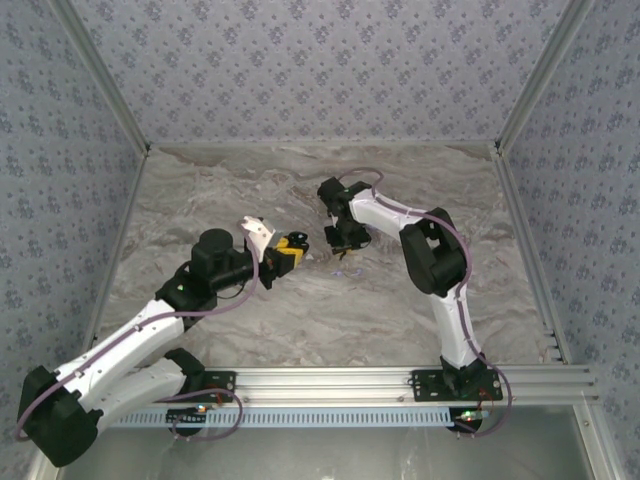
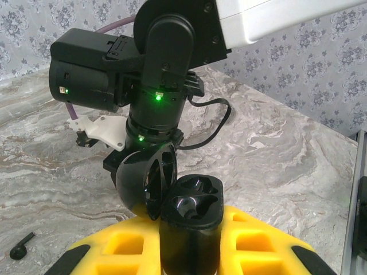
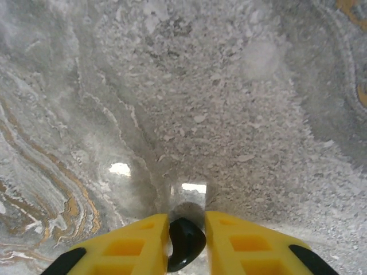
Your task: Insert the wireless bluetooth earbuds into the charging case
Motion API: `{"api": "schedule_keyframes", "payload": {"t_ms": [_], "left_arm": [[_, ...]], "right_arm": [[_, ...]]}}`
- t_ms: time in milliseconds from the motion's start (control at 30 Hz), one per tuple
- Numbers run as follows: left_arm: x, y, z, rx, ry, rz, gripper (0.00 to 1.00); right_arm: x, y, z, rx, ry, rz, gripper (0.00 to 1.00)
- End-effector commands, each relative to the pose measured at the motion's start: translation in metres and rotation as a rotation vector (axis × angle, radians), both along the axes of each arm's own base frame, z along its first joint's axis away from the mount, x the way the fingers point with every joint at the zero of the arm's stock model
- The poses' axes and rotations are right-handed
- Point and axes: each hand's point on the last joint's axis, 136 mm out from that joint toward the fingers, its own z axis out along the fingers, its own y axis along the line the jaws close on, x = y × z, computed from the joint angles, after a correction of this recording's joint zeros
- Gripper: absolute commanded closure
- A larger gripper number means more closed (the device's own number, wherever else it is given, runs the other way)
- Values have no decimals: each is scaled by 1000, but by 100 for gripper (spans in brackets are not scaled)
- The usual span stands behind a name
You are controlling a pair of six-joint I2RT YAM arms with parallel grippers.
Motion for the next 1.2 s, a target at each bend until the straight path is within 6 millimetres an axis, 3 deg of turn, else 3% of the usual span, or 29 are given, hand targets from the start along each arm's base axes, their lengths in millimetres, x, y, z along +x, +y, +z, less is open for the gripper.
{"api": "schedule_keyframes", "payload": {"t_ms": [0, 133, 267, 567, 833, 1167], "left_arm": [[-2, -1, 20, -34, -38, -5, 81], [-2, -1, 22, -38, -42, -6, 81], [-2, -1, 22, -38, -42, -9, 81], [-3, -1, 22, -40, -43, -13, 81], [-4, -1, 22, -38, -48, -12, 81], [-3, 1, 22, -36, -51, -5, 81]], "right_arm": [[-3, -6, 0, -61, 16, 36, 67], [-5, -7, 10, -46, 2, 10, 53], [-11, -5, 13, -20, 6, -34, 50], [-14, 1, -2, -18, 18, -82, 56], [-10, 7, -4, -33, 10, -84, 61], [-16, -14, 3, -151, -2, -44, 61]]}}
